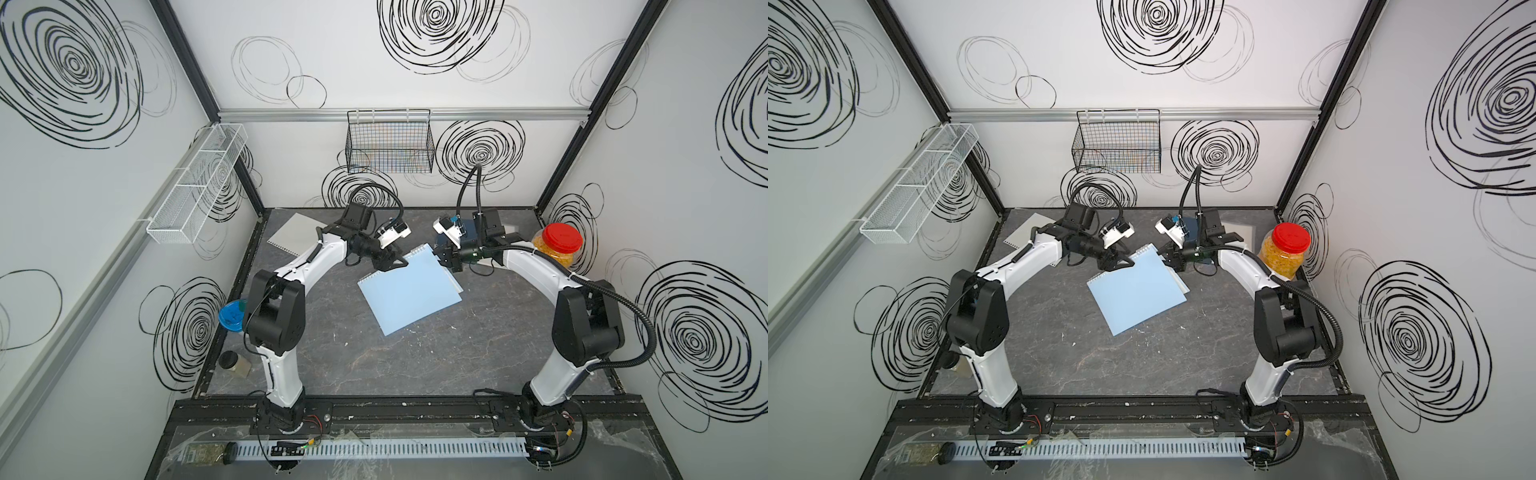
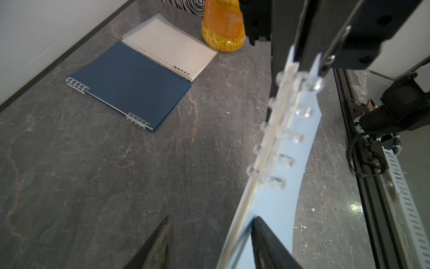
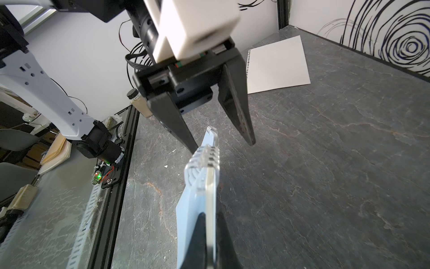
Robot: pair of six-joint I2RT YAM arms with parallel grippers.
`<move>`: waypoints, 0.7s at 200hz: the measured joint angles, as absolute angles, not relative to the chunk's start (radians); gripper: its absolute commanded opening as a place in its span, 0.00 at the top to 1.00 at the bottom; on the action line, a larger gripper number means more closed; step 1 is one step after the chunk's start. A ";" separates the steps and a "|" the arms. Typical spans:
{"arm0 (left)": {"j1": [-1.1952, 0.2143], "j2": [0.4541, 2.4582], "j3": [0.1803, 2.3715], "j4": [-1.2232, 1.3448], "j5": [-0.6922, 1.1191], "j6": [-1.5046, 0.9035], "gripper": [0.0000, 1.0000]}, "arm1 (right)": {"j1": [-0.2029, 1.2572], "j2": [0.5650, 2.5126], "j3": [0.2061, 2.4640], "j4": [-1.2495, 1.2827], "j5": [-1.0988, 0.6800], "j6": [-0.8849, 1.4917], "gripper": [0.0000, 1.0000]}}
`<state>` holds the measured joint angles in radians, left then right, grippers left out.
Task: Tear off pages from different notebooks
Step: Close the notebook.
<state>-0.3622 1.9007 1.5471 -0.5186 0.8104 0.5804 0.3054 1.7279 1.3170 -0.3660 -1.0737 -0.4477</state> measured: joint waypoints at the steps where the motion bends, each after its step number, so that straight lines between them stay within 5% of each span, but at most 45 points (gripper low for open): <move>1: -0.363 1.902 1.549 -0.521 0.810 0.581 0.43 | 0.305 1.728 1.317 -0.366 -1.074 -0.448 1.00; 32: -0.380 1.932 1.571 -0.553 0.812 0.595 0.55 | 0.305 1.723 1.317 -0.363 -1.071 -0.442 1.00; 80: -0.377 1.934 1.557 -0.519 0.859 0.550 0.98 | 0.305 1.697 1.301 -0.293 -0.989 -0.358 0.96; 140: -0.372 1.899 1.399 -0.287 0.832 0.263 1.00 | 0.299 1.633 1.264 -0.150 -0.756 -0.160 0.62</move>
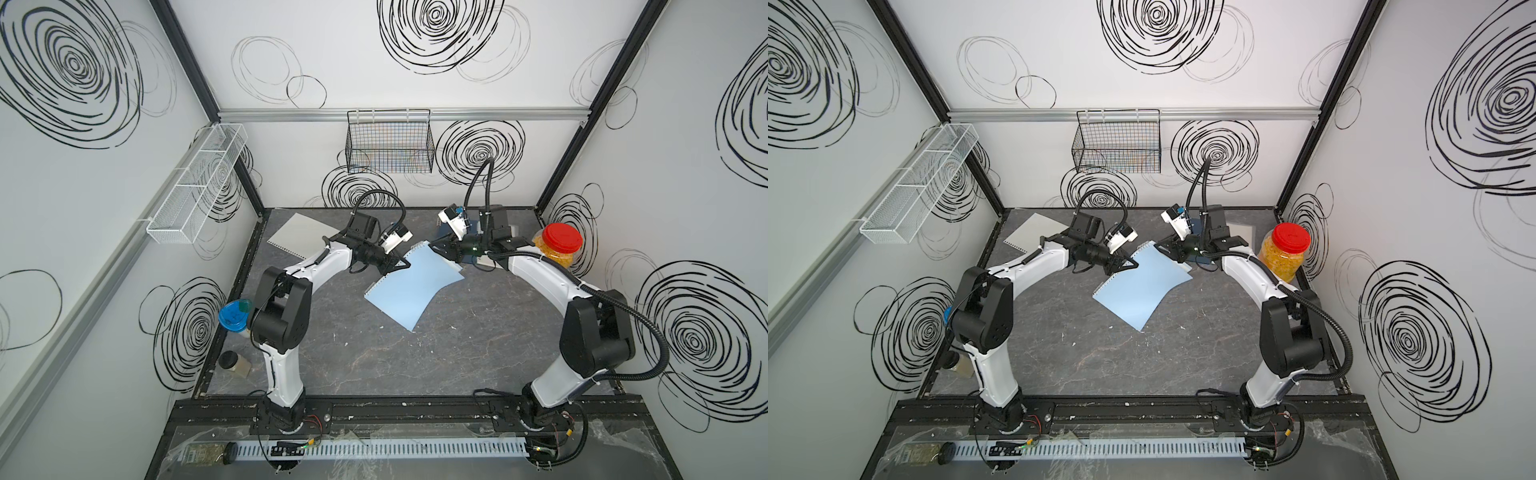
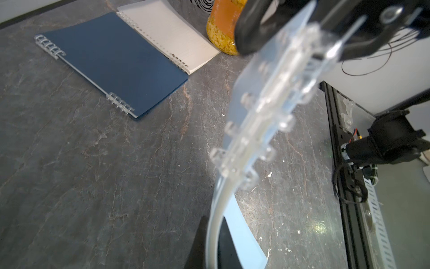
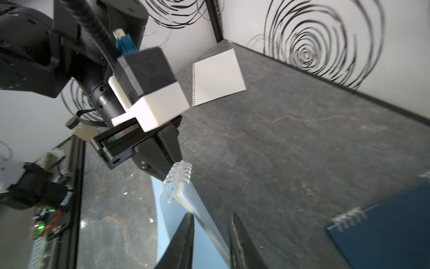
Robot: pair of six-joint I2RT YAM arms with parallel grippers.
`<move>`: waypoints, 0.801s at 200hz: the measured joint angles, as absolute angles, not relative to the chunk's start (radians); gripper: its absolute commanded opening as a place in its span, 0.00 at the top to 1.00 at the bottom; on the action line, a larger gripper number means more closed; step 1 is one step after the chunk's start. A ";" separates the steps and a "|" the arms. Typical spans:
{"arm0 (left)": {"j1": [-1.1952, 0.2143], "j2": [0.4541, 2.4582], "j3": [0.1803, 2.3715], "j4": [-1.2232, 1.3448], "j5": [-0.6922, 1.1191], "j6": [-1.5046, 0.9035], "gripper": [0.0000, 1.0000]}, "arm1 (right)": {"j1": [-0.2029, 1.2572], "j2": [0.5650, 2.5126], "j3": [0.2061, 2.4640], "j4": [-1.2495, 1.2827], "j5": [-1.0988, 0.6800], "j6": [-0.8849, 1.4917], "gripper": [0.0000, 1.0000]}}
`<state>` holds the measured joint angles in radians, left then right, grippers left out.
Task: Tear off pages from different notebooks
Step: Close the notebook.
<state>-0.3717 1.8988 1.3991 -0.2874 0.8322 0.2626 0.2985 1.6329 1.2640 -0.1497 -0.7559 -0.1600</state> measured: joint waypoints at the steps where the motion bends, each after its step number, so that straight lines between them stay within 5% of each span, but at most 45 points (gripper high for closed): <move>1: -0.371 1.897 1.396 -0.282 0.831 0.252 1.00 | 0.298 1.630 1.264 -0.147 -0.750 -0.156 0.62; 59: -0.399 1.799 1.301 -0.051 0.769 -0.107 1.00 | 0.262 1.503 1.245 -0.127 -0.467 0.001 0.54; 160: -0.704 1.903 1.311 0.542 0.657 -0.865 1.00 | 0.245 1.343 1.242 -0.200 -0.246 0.205 0.53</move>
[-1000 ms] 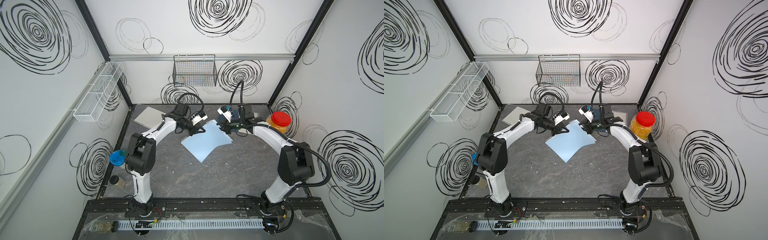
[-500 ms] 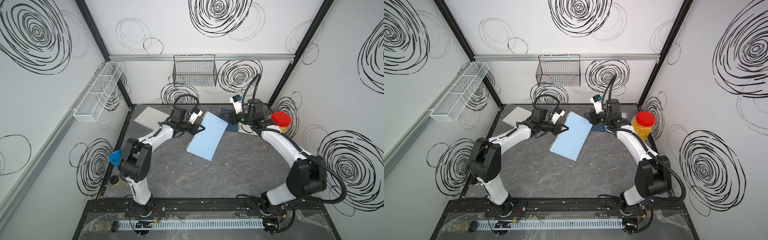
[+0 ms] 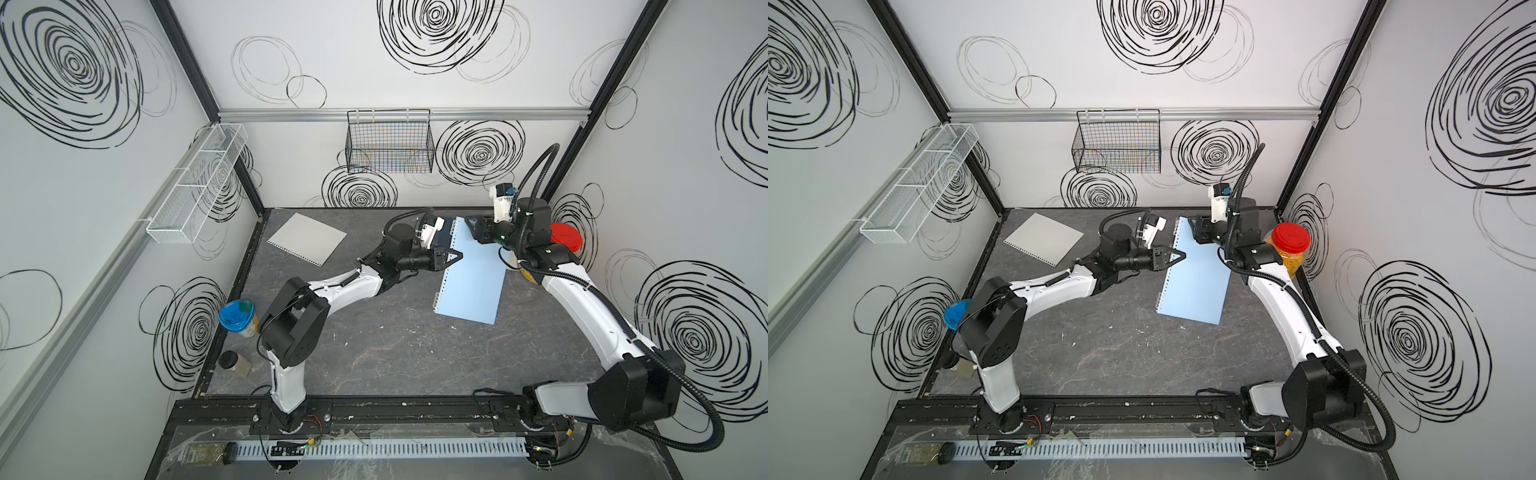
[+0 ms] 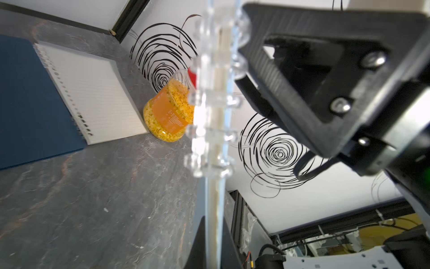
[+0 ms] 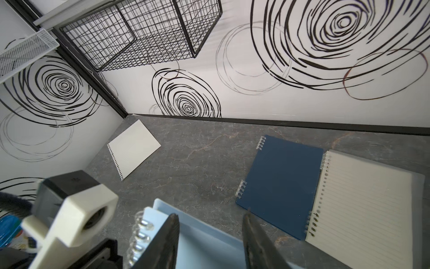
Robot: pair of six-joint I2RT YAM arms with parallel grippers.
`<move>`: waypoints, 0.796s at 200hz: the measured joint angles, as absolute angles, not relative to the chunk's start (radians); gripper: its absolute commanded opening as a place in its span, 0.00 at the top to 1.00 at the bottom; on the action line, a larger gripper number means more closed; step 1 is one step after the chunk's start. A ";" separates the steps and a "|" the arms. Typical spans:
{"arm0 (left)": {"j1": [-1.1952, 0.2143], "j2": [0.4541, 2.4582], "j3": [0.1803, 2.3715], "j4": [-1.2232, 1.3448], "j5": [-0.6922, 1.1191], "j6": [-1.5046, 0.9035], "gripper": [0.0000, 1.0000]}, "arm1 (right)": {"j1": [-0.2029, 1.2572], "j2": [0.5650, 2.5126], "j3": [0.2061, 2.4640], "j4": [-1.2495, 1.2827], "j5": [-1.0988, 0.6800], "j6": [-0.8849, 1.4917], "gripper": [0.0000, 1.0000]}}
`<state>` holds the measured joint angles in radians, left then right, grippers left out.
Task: Tear off pages from different notebooks
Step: Close the notebook.
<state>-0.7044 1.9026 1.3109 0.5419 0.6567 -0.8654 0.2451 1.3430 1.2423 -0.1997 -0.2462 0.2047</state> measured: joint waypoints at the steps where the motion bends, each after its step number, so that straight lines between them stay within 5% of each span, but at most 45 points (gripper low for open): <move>1: -0.708 1.908 1.312 0.549 0.654 -0.876 1.00 | 0.245 1.343 1.244 -0.202 -0.244 0.208 0.52; 159: -1.010 2.341 1.449 1.003 0.299 -1.496 1.00 | 0.199 1.298 1.322 -0.236 -0.161 0.290 0.48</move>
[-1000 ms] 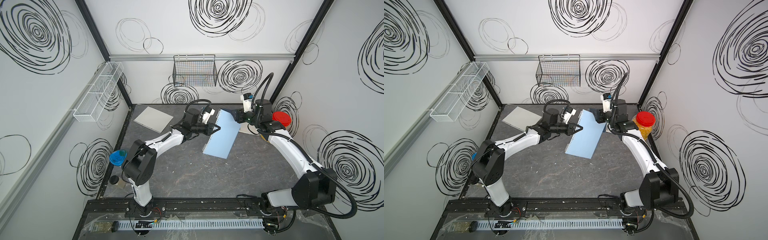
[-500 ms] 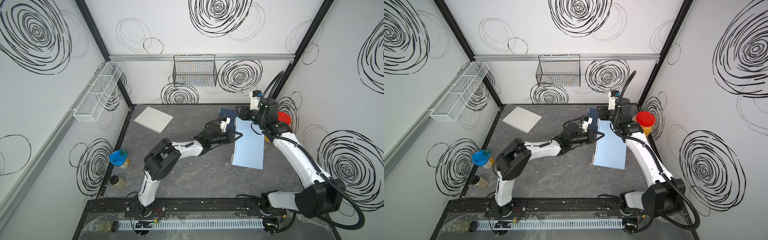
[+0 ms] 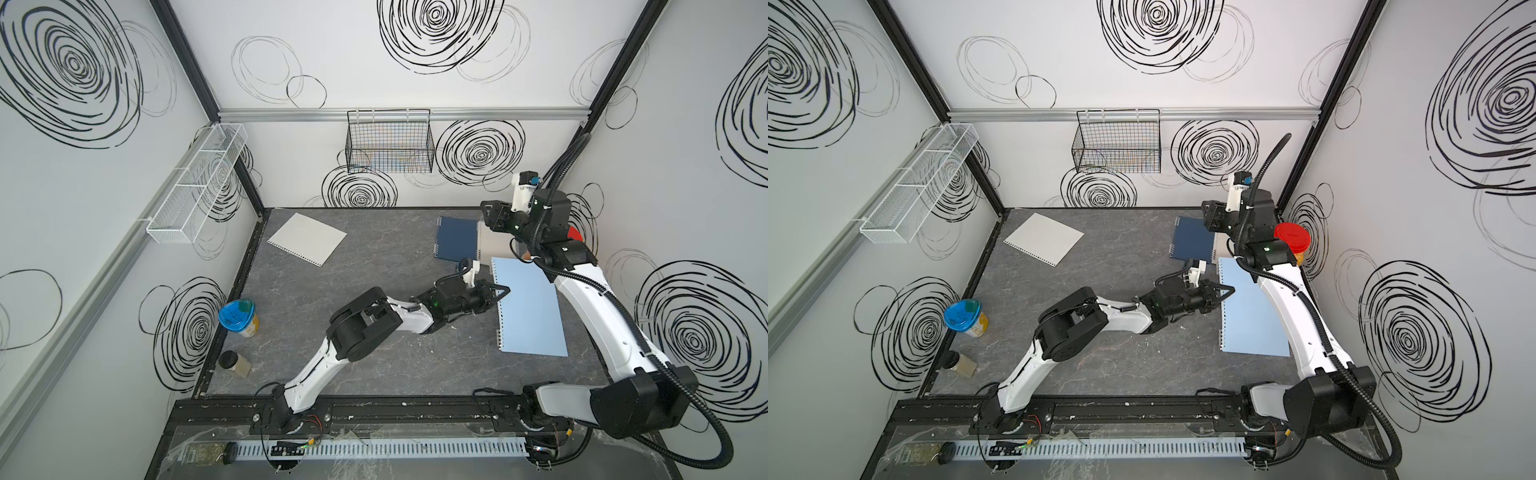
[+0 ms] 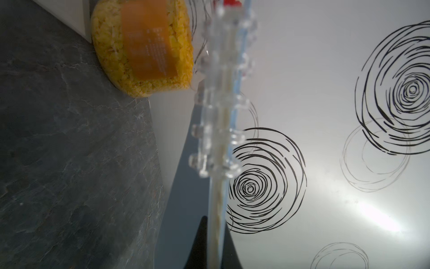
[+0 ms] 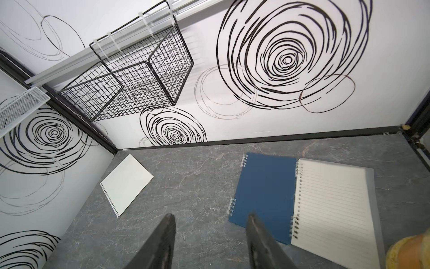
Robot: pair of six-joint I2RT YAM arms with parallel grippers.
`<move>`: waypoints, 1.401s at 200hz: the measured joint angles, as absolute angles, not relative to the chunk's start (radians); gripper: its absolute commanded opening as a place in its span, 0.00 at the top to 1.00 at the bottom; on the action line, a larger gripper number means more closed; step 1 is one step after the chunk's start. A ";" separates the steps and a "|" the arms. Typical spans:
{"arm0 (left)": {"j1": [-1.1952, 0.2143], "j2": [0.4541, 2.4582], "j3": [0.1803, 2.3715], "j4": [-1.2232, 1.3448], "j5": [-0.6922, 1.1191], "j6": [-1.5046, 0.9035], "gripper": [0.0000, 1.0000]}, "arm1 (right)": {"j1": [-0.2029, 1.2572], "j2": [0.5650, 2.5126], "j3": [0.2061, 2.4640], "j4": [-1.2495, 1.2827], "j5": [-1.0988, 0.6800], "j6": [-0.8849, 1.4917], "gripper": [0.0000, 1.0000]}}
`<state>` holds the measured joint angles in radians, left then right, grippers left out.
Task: Tear off pages from different notebooks
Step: Close the notebook, then place the notebook at the center of the board.
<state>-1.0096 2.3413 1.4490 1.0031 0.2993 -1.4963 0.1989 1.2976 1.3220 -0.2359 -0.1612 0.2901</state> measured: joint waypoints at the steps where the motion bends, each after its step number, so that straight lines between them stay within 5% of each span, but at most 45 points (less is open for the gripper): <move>1: -1.011 2.342 1.449 1.002 0.297 -1.497 1.00 | 0.199 1.297 1.322 -0.236 -0.162 0.290 0.48; 118: -1.076 2.568 1.719 0.947 0.172 -1.502 1.00 | 0.192 1.271 1.263 -0.234 -0.215 0.303 0.48; 191: -1.083 2.585 1.696 0.863 0.166 -1.502 1.00 | 0.192 1.271 1.229 -0.220 -0.241 0.324 0.48; 247: -1.084 2.585 1.663 0.824 0.166 -1.512 0.54 | 0.192 1.271 1.227 -0.202 -0.255 0.337 0.47; 280: -1.084 2.575 1.654 0.806 0.175 -1.492 0.41 | 0.192 1.271 1.227 -0.201 -0.255 0.337 0.47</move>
